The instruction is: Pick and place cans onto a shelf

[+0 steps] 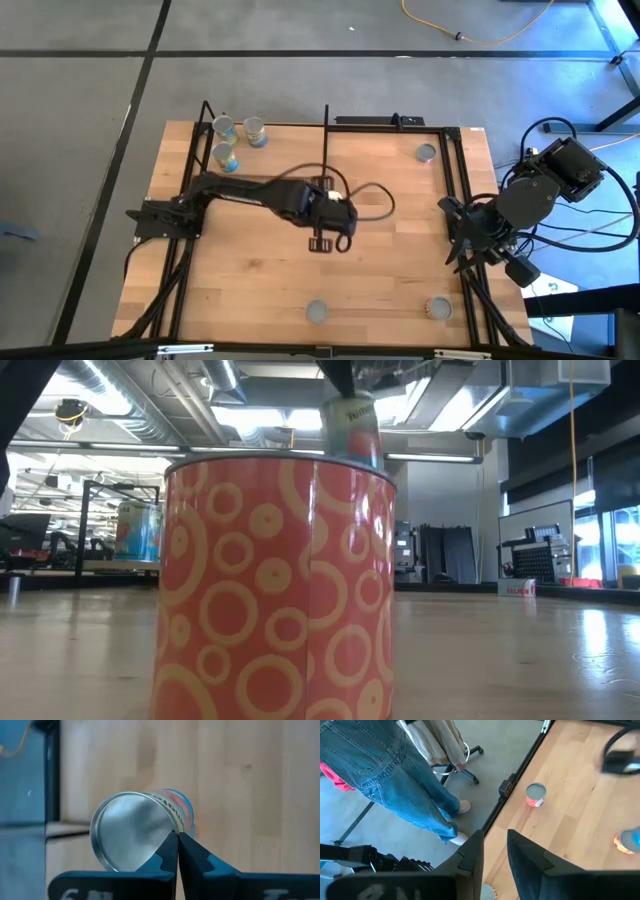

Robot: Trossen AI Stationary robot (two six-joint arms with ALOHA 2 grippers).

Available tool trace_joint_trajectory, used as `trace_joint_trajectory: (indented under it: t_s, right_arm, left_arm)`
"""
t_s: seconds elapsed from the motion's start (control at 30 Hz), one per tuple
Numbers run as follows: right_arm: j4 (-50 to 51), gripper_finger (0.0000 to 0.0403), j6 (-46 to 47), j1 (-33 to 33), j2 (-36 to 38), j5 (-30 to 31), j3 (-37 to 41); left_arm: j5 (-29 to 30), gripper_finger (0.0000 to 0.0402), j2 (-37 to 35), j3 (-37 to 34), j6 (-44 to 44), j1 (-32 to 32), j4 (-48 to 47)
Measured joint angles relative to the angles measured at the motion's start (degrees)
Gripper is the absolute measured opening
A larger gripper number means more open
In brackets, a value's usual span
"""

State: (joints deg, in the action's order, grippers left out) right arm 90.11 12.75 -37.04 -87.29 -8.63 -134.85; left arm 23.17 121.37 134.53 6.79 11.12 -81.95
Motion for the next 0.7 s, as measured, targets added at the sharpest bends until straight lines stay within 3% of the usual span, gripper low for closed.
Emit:
trace_joint_trajectory:
  t_s: [0.23,0.7]
  right_arm:
    - [-0.1,0.0088,-2.8,0.0,0.0,0.0,0.0]
    - [-0.1,0.0088,-2.9,0.0,0.0,0.0,0.0]
  left_arm:
    - [3.3,0.0,-4.8,0.0,9.7,-3.0,-8.6]
    - [4.2,0.0,-8.3,-0.9,15.4,-10.1,-8.0]
